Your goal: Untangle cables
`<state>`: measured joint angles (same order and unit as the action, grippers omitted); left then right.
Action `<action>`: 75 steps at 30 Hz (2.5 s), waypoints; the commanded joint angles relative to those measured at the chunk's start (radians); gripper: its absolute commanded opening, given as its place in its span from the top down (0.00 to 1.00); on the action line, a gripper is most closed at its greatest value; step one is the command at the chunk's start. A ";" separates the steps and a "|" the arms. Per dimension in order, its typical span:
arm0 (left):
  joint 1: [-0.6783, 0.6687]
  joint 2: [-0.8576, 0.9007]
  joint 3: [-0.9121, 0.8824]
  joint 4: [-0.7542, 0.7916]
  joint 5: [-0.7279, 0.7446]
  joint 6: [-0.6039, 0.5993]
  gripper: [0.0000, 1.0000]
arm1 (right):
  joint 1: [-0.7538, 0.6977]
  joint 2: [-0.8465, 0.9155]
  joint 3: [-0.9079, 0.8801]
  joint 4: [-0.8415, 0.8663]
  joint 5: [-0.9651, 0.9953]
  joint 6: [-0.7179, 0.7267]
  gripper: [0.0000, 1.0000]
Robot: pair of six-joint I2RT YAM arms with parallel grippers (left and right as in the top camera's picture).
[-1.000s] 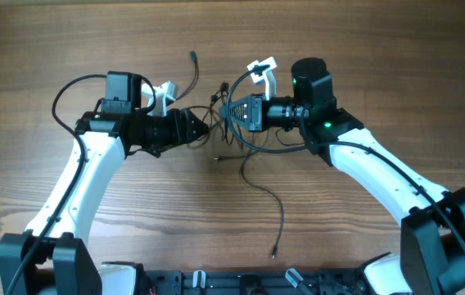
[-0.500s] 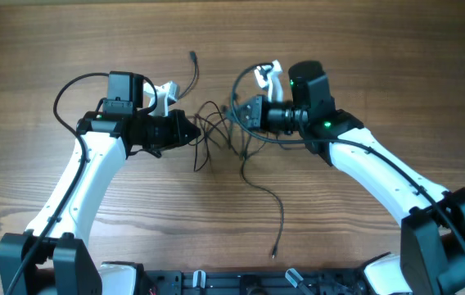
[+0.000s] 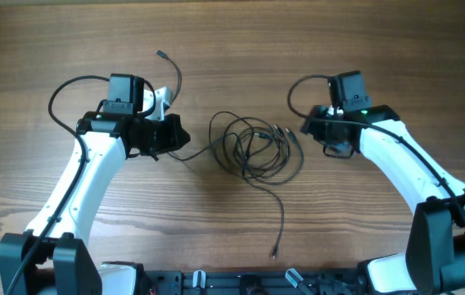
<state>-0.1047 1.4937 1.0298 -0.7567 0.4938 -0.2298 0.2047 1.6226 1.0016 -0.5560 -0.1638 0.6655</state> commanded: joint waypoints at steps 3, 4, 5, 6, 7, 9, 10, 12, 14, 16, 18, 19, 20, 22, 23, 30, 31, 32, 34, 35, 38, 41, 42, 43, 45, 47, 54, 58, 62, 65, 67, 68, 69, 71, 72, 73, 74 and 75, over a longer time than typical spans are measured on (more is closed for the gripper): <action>-0.005 -0.016 0.004 0.000 0.036 0.006 0.45 | 0.027 0.007 0.005 0.026 -0.451 -0.196 0.33; -0.007 -0.016 0.004 0.000 0.049 0.006 0.39 | 0.036 0.007 0.005 0.024 -0.464 -0.196 0.31; -0.013 -0.016 0.004 0.001 0.055 0.006 0.34 | 0.048 0.007 0.005 0.023 -0.467 -0.195 0.30; -0.024 -0.016 0.004 0.001 0.055 0.006 0.33 | 0.066 0.007 0.005 0.020 -0.466 -0.195 0.30; -0.037 -0.014 0.004 0.005 0.055 0.006 0.32 | 0.084 0.007 0.005 0.021 -0.465 -0.192 0.30; -0.070 -0.004 0.004 0.017 0.053 0.015 0.32 | 0.113 0.007 0.005 0.020 -0.446 -0.183 0.30; -0.085 0.003 0.004 0.025 0.039 0.015 0.31 | 0.124 0.007 0.005 0.016 -0.424 -0.161 0.30; -0.123 0.024 0.004 0.042 -0.026 0.014 0.30 | 0.151 0.008 0.005 0.006 -0.365 -0.112 0.30; -0.152 0.043 0.004 0.054 -0.085 0.014 0.29 | 0.171 0.008 0.005 0.009 -0.360 -0.113 0.29; -0.174 0.057 0.004 0.066 -0.095 0.009 0.29 | 0.184 0.008 0.005 0.009 -0.357 -0.114 0.29; -0.186 0.059 0.004 0.082 -0.095 -0.032 0.30 | 0.185 0.007 0.005 0.010 -0.348 -0.114 0.28; -0.192 0.059 0.004 0.092 -0.095 -0.059 0.36 | 0.185 0.007 0.005 0.011 -0.349 -0.113 0.28; -0.195 0.059 0.004 0.096 -0.095 -0.070 0.51 | 0.185 0.008 0.005 0.014 -0.349 -0.114 0.28; -0.200 0.059 0.004 0.098 -0.092 -0.071 0.83 | 0.185 0.008 0.005 0.016 -0.349 -0.113 0.29; -0.201 0.059 0.005 0.098 -0.074 -0.070 0.92 | 0.185 0.008 0.005 0.016 -0.349 -0.113 0.29; -0.129 -0.027 0.050 0.468 0.571 -0.184 0.96 | 0.185 0.007 0.005 0.078 -0.518 -0.327 0.21; -0.114 -0.046 0.054 0.541 0.597 -0.238 0.96 | 0.185 0.007 0.005 0.095 -0.519 -0.326 0.21; -0.105 -0.062 0.054 0.594 0.609 -0.282 0.96 | 0.185 0.007 0.005 0.111 -0.519 -0.325 0.20; -0.093 -0.092 0.054 0.665 0.617 -0.346 0.96 | 0.185 0.007 0.005 0.163 -0.519 -0.326 0.21; -0.093 -0.105 0.054 0.683 0.617 -0.367 0.96 | 0.185 0.007 0.005 0.194 -0.519 -0.324 0.21; -0.096 -0.124 0.054 0.687 0.644 -0.386 0.96 | 0.185 0.007 0.005 0.322 -0.519 -0.262 0.21; -0.095 -0.125 0.054 0.704 0.666 -0.406 0.96 | 0.185 0.007 0.005 0.414 -0.518 -0.196 0.20; -0.093 -0.127 0.054 0.733 0.671 -0.427 0.96 | 0.185 0.008 0.005 0.438 -0.519 -0.177 0.20; -0.092 -0.129 0.055 0.774 0.684 -0.443 0.96 | 0.185 0.007 0.005 0.457 -0.519 -0.158 0.20; -0.092 -0.138 0.054 0.871 0.703 -0.482 0.96 | 0.185 0.007 0.005 0.480 -0.536 -0.139 0.26; -0.089 -0.151 0.054 0.940 0.703 -0.499 0.96 | 0.185 0.007 0.005 0.489 -0.574 -0.139 0.43; 0.036 -0.174 0.054 1.109 0.655 -0.620 0.96 | 0.185 0.007 0.005 0.505 -0.658 -0.124 0.28; 0.132 -0.174 0.054 1.109 0.585 -0.657 0.96 | 0.185 0.007 0.005 0.630 -0.846 -0.111 0.23; 0.206 -0.174 0.054 1.184 0.577 -0.752 0.96 | 0.185 0.007 0.005 0.632 -0.801 -0.109 0.18; 0.228 -0.174 0.054 1.302 0.524 -0.862 0.96 | 0.185 0.007 0.005 0.556 -0.661 -0.118 0.14; 0.227 -0.174 0.055 1.376 0.458 -0.948 0.96 | 0.185 0.007 0.005 0.483 -0.556 -0.137 0.14; 0.226 -0.174 0.056 1.384 0.435 -0.982 0.96 | 0.185 0.007 0.005 0.441 -0.504 -0.154 0.14; 0.226 -0.174 0.061 1.384 0.434 -0.998 0.96 | 0.185 0.007 0.005 0.404 -0.467 -0.180 0.14; 0.223 -0.174 0.081 1.361 0.446 -1.006 0.96 | 0.185 0.007 0.005 0.343 -0.421 -0.256 0.14; 0.220 -0.174 0.101 1.331 0.456 -1.005 0.96 | 0.185 0.007 0.009 0.295 -0.386 -0.302 0.15; 0.219 -0.172 0.123 1.295 0.462 -1.004 0.96 | 0.185 0.007 0.014 0.259 -0.362 -0.338 0.15; 0.216 -0.172 0.155 1.241 0.468 -0.985 0.96 | 0.185 0.007 0.021 0.221 -0.342 -0.385 0.16; 0.211 -0.172 0.183 1.184 0.466 -0.956 0.96 | 0.185 0.006 0.028 0.194 -0.328 -0.423 0.16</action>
<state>0.1188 1.3342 1.1023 0.5358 0.9653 -1.1965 0.3866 1.6230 1.0042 -0.2970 -0.6178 0.4194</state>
